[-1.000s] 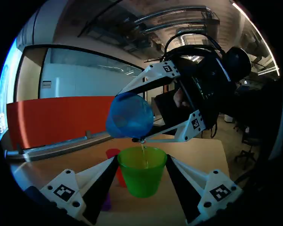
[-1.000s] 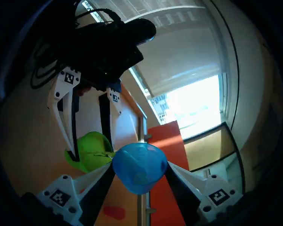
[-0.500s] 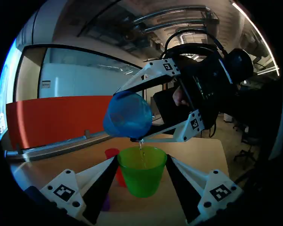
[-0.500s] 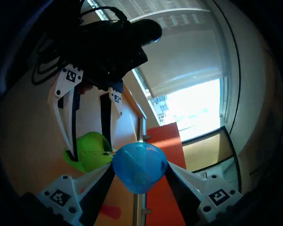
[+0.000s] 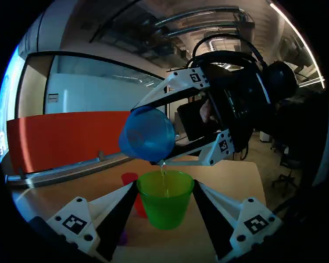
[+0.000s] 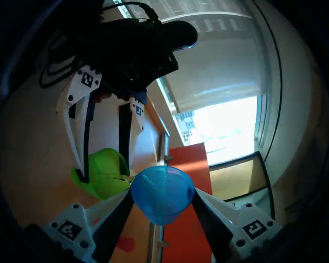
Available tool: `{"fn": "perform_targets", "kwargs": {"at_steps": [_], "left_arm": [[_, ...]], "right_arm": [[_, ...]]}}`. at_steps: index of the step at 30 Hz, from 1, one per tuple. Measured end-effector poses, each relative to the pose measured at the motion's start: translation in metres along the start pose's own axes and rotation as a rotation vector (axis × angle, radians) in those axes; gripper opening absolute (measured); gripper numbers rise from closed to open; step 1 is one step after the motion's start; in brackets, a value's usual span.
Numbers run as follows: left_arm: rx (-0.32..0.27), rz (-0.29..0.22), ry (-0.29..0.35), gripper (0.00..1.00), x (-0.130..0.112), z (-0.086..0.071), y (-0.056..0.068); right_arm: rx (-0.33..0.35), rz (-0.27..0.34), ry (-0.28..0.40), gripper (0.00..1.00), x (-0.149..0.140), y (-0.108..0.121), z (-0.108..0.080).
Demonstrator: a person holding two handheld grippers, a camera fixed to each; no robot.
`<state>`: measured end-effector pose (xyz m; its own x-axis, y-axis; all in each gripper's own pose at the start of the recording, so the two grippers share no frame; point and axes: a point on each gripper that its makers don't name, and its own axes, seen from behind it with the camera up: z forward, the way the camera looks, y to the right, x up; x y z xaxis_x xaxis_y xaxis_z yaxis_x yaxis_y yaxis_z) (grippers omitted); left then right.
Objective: Pour water
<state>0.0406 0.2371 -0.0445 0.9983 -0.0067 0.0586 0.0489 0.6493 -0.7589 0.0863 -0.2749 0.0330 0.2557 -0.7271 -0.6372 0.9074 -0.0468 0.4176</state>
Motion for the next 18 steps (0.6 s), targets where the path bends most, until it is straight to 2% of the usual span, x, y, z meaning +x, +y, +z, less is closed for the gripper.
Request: {"fn": "perform_targets", "kwargs": {"at_steps": [18], "left_arm": [[0.000,0.001,0.001,0.89,0.0018,-0.0005,-0.0004]], "right_arm": [[-0.023,-0.055,-0.011,0.91,0.0009,0.0088,-0.0004]]}}
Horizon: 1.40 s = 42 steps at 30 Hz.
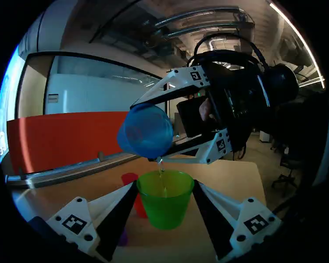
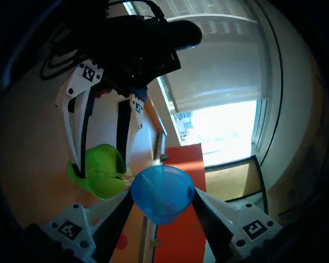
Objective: Pour water
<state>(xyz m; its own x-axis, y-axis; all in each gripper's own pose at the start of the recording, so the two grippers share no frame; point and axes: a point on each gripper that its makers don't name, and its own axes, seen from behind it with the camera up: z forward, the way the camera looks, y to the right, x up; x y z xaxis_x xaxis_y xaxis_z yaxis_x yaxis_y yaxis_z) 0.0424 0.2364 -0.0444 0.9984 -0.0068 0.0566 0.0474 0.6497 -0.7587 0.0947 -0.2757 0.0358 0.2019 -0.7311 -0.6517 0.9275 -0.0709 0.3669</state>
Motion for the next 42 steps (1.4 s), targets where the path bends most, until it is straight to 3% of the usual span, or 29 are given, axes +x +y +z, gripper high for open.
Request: {"fn": "perform_targets", "kwargs": {"at_steps": [42], "left_arm": [[0.005,0.005,-0.003,0.89,-0.0019,0.0034,-0.0021]], "right_arm": [[-0.044,-0.161,-0.025,0.91,-0.0005,0.0024,-0.0035]]}}
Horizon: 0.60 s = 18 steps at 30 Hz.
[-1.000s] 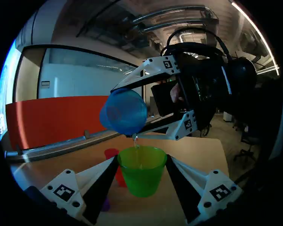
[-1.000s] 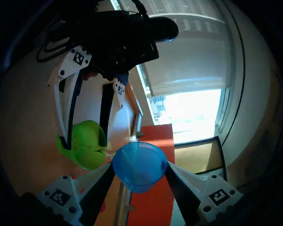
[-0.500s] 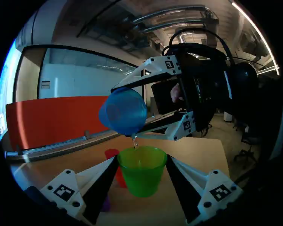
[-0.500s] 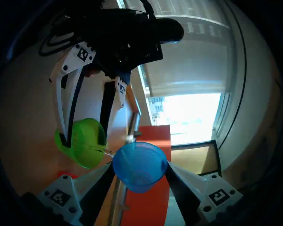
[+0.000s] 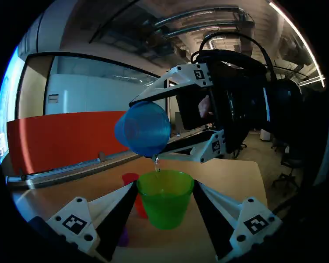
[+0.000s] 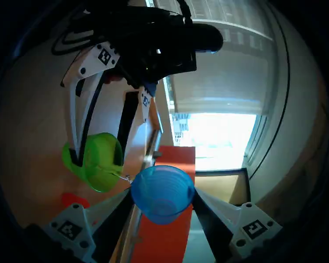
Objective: Pour water
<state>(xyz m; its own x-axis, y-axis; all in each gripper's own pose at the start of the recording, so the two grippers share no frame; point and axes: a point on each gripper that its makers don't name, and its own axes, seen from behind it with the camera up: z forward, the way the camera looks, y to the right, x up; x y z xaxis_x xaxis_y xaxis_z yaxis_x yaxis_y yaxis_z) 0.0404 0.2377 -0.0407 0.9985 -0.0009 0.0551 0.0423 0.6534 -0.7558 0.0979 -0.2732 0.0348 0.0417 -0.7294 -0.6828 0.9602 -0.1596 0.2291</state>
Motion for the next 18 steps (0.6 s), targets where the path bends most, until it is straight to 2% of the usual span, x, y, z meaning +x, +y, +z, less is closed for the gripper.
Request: {"fn": "perform_targets", "kwargs": {"at_steps": [18], "left_arm": [[0.000,-0.002,0.001,0.89,0.0012,0.0026,-0.0014]], "right_arm": [[-0.025,-0.081,-0.002,0.91,0.0082,0.0009,-0.0027]]}}
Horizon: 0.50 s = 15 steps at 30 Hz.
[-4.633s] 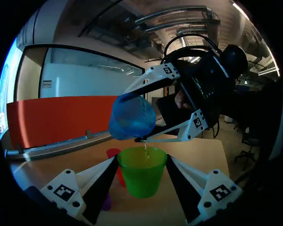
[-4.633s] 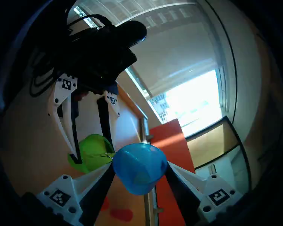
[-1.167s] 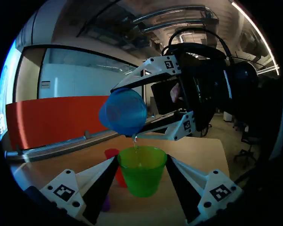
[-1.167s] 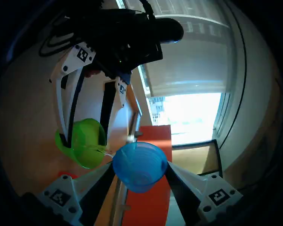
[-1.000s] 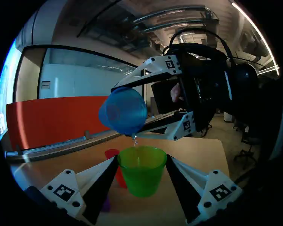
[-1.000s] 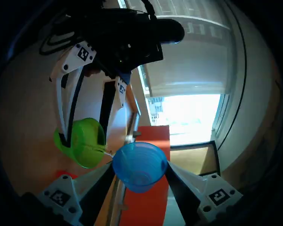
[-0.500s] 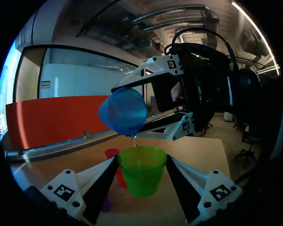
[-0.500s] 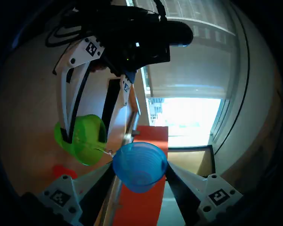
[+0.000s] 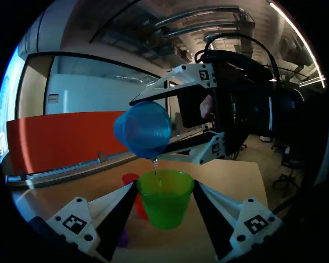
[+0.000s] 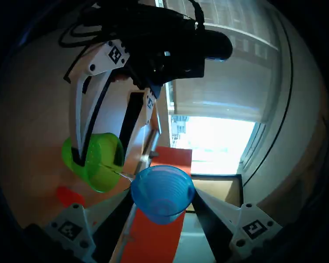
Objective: Pour water
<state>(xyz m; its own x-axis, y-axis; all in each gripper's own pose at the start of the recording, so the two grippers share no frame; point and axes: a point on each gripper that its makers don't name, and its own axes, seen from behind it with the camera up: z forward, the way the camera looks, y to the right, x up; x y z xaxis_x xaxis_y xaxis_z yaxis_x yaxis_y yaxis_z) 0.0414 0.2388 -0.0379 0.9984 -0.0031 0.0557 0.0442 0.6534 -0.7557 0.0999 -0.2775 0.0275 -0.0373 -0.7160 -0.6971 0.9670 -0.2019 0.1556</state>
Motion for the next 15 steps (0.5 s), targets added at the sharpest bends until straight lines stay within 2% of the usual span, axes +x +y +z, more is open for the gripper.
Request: {"fn": "perform_targets", "kwargs": {"at_steps": [15], "left_arm": [[0.002,0.002,0.002,0.89,0.0029,0.0004,-0.0007]], "right_arm": [[-0.009,-0.066,0.003,0.91,0.0023,0.0006,0.0003]]}}
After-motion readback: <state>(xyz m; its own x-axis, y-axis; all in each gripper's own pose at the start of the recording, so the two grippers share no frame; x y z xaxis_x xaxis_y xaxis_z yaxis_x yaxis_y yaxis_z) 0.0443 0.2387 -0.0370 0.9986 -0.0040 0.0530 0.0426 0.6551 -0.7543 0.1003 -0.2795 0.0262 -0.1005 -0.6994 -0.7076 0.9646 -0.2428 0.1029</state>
